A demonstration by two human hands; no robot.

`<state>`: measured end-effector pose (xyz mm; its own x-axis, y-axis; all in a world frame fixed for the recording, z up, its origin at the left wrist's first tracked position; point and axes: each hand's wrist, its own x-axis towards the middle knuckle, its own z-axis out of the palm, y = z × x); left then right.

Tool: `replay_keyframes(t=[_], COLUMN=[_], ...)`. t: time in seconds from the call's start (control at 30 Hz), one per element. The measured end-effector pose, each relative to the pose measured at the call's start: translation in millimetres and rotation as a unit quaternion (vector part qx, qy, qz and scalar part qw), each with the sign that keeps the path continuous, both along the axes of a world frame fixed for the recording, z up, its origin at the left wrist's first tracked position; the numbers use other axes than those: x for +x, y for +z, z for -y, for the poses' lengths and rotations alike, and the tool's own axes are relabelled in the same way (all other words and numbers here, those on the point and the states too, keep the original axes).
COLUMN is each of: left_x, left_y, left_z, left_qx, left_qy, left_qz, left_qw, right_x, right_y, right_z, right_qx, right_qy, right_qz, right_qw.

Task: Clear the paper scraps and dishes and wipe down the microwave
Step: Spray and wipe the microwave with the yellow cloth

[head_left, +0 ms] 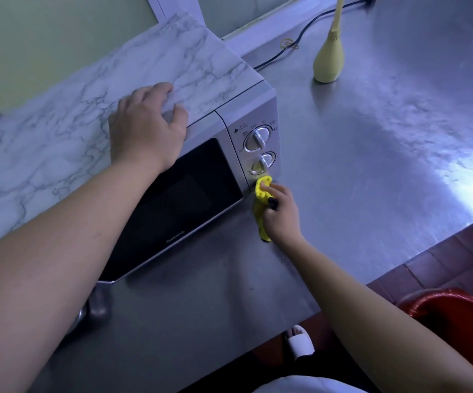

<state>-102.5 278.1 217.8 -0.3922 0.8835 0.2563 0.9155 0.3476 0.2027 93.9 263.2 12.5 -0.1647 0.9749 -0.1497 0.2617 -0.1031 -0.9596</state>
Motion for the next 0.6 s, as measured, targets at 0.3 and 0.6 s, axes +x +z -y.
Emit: replay_keyframes(t=[0.3,0.6], left_x=[-2,-4], left_y=[0,-3], left_z=[-1,-2], left_qx=[0.009,0.01], left_qy=[-0.006,-0.011], left_qz=[-0.001,-0.009], left_qw=[1.0,1.0], right_x=[18,-31], right_y=[28,30], right_z=[-40,-25], right_qx=[-0.191,-0.298], right_qy=[-0.214,-0.244], right_qz=[-0.209,-0.276], right_qw=[0.935,0.881])
